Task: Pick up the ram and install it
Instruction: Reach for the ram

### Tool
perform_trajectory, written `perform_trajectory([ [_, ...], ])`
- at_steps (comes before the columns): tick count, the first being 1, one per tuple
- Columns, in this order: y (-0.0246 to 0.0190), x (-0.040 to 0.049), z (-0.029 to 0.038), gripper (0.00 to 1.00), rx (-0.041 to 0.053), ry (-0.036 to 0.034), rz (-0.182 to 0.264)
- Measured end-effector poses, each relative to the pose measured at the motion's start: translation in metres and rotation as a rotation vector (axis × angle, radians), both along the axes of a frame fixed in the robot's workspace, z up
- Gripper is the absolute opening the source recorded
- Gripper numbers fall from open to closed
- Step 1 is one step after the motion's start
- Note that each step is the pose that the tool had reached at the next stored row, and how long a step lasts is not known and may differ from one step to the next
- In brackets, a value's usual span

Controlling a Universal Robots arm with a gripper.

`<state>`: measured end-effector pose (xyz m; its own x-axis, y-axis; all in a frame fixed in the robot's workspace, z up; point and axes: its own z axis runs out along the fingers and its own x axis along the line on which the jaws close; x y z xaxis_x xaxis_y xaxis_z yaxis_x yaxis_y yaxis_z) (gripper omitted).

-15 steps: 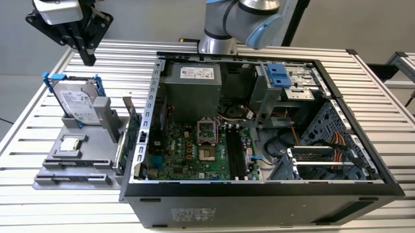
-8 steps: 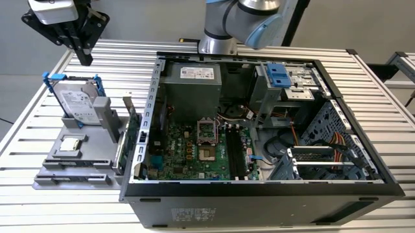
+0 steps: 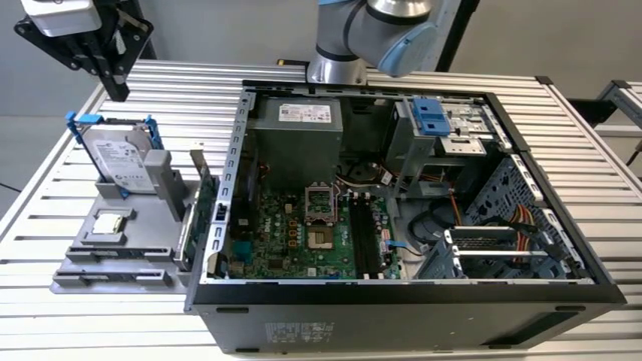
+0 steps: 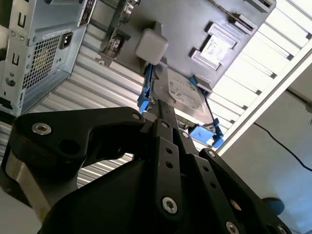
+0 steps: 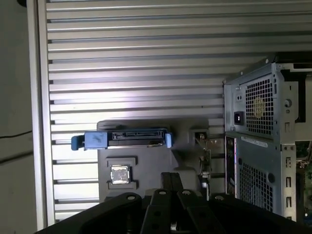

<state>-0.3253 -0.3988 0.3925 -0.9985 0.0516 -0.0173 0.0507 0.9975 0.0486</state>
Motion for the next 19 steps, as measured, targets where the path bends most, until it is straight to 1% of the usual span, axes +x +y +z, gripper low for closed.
perform_trajectory([
  [5, 0.0000, -0.0076, 0.0000, 0.00, 0.0000, 0.0000, 0.001],
  [10, -0.0002, -0.0083, 0.0000, 0.00, 0.0001, 0.0000, 0.001],
  [13, -0.0018, -0.0085, 0.0000, 0.00, 0.0001, -0.0001, 0.001],
  [19, -0.0075, -0.0093, -0.0001, 0.00, 0.0001, -0.0001, 0.002],
])
